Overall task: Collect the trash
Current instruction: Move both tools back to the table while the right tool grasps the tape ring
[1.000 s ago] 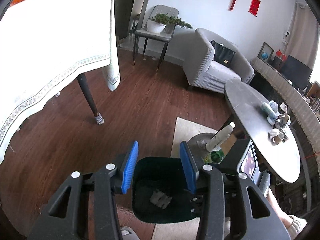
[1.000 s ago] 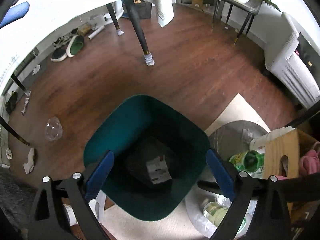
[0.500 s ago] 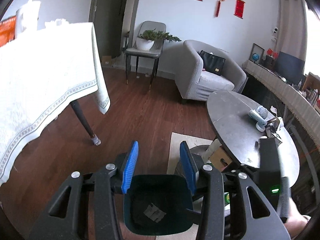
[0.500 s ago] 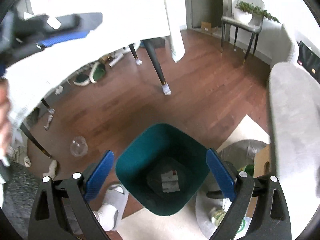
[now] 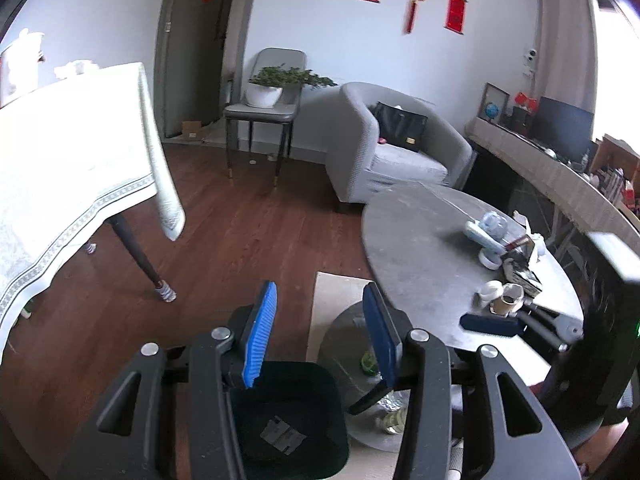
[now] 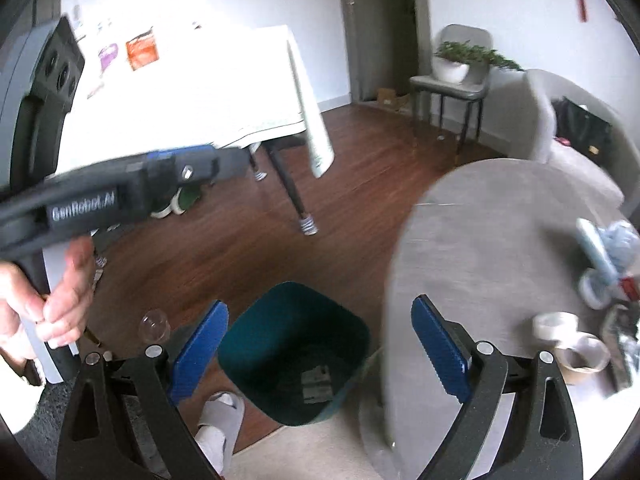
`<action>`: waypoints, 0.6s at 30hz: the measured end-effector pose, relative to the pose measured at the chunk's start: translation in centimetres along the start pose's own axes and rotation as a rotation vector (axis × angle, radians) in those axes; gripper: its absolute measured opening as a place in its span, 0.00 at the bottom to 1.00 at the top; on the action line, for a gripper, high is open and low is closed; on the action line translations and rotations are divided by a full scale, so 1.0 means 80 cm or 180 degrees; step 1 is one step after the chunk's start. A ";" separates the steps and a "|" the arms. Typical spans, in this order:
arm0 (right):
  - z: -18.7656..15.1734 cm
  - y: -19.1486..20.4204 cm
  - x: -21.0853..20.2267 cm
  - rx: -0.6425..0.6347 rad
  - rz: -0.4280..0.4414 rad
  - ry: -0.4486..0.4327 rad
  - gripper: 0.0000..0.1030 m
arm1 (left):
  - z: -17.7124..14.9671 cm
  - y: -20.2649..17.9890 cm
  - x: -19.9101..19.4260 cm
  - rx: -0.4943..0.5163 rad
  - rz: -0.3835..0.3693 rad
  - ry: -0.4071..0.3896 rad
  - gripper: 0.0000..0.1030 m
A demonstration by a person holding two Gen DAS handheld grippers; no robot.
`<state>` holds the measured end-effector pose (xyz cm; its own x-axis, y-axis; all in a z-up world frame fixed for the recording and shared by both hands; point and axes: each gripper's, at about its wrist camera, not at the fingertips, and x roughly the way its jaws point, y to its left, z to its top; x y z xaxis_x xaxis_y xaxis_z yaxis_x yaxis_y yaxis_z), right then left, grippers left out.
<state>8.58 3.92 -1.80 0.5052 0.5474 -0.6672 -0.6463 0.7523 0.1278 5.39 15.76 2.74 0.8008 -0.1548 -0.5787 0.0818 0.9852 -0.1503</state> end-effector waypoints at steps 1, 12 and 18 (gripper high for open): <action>-0.001 -0.007 -0.006 0.0030 -0.0029 -0.0024 0.91 | 0.000 -0.005 0.001 0.0016 -0.0010 0.0003 0.49; -0.030 -0.082 -0.056 0.0321 -0.0397 -0.0191 0.91 | -0.010 -0.079 0.035 0.0250 -0.0243 0.0111 0.52; -0.049 -0.114 -0.068 0.0433 -0.0576 -0.0185 0.91 | -0.013 -0.109 0.055 0.0300 -0.0342 0.0175 0.52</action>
<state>9.49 -7.37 -2.21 0.6404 0.4163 -0.6454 -0.4612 0.8804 0.1102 7.58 6.40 0.65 0.7510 -0.2609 -0.6066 0.2226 0.9649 -0.1394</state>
